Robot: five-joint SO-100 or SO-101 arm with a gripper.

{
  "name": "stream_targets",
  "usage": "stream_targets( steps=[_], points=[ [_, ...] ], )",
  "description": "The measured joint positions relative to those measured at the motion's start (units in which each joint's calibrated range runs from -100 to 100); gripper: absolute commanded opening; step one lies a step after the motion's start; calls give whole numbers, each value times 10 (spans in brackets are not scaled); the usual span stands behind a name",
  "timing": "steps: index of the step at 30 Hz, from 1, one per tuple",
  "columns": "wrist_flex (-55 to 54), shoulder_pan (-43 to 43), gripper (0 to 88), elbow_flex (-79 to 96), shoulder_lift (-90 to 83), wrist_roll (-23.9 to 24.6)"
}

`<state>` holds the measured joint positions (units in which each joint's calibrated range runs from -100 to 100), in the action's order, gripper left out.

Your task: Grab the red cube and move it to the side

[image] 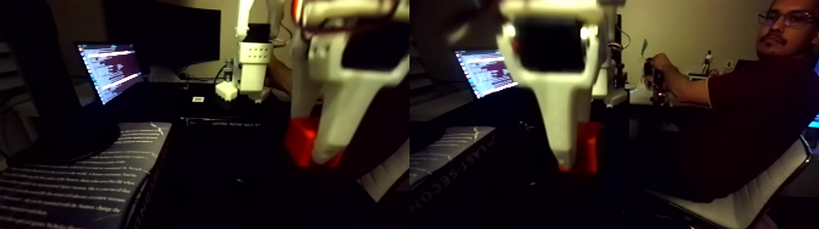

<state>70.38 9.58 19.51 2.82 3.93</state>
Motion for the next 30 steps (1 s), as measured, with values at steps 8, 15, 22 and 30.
stream_targets(
  steps=[8,15,22,30],
  points=[
    [38,4,60,-5,-61,-18],
    [51,-71,60,9,-77,-60],
    [51,-153,60,12,-82,-100],
    [51,-232,60,-29,-82,-136]
  ],
)
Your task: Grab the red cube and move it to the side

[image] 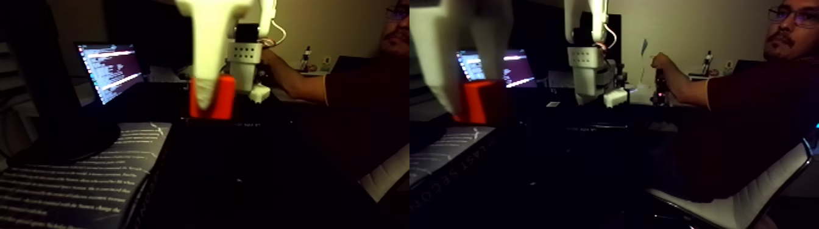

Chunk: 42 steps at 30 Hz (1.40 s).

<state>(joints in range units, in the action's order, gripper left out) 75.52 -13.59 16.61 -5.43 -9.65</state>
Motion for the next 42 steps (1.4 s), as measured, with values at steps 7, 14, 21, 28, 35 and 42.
stream_targets(
  steps=[7,14,21,28,35,42],
  points=[
    [2,-57,60,-76,39,-25],
    [-7,-104,60,-126,109,-42],
    [-13,-132,60,-127,151,-52],
    [-18,-148,60,-127,162,-60],
    [-42,-152,60,-102,163,-64],
    [-55,-147,60,-79,163,-64]
  ],
)
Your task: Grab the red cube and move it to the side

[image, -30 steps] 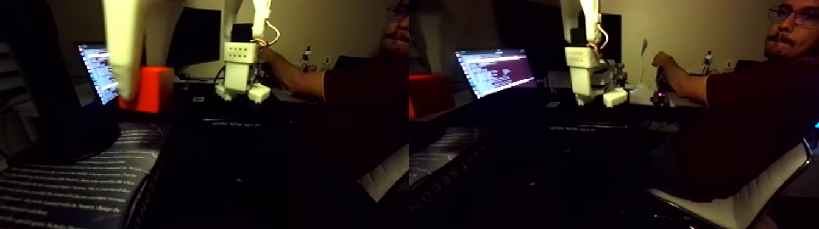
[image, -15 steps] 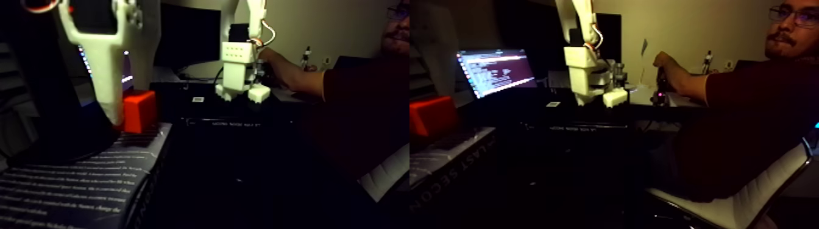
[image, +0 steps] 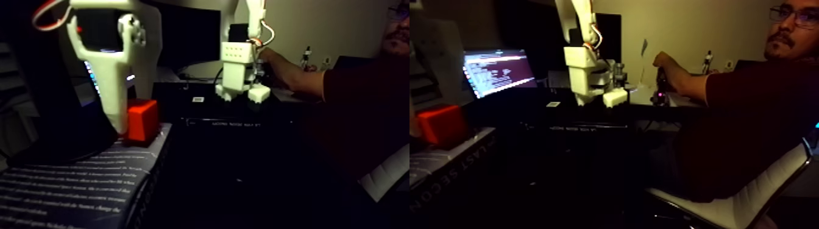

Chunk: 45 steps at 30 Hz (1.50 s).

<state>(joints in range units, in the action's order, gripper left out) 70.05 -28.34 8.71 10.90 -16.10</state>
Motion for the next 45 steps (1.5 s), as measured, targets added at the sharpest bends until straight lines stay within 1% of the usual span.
stream_targets(
  steps=[5,11,29,34,38,41,45],
  points=[
    [-4,7,60,15,0,0],
    [-42,10,61,44,0,0],
    [-49,10,63,44,0,7],
    [-64,10,143,44,0,7],
    [-69,10,180,44,0,7],
    [-69,10,234,44,0,7],
    [-69,10,281,47,0,-1]
  ],
)
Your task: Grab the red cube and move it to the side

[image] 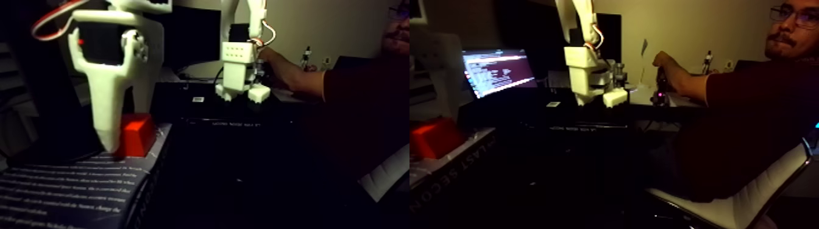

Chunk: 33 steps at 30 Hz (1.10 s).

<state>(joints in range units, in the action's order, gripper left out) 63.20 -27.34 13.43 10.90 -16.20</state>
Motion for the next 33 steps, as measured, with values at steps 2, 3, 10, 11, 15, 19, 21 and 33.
stream_targets(
  steps=[2,3,10,11,15,19,21,33],
  points=[
    [0,0,290,1,0,-6],
    [0,0,292,1,0,-9],
    [1,0,292,3,-4,-26],
    [3,0,292,3,-8,-28],
    [47,0,292,3,-30,-37],
    [81,2,292,3,-52,-44],
    [100,2,292,3,-60,-48],
    [259,41,287,-72,-148,-49]
  ],
)
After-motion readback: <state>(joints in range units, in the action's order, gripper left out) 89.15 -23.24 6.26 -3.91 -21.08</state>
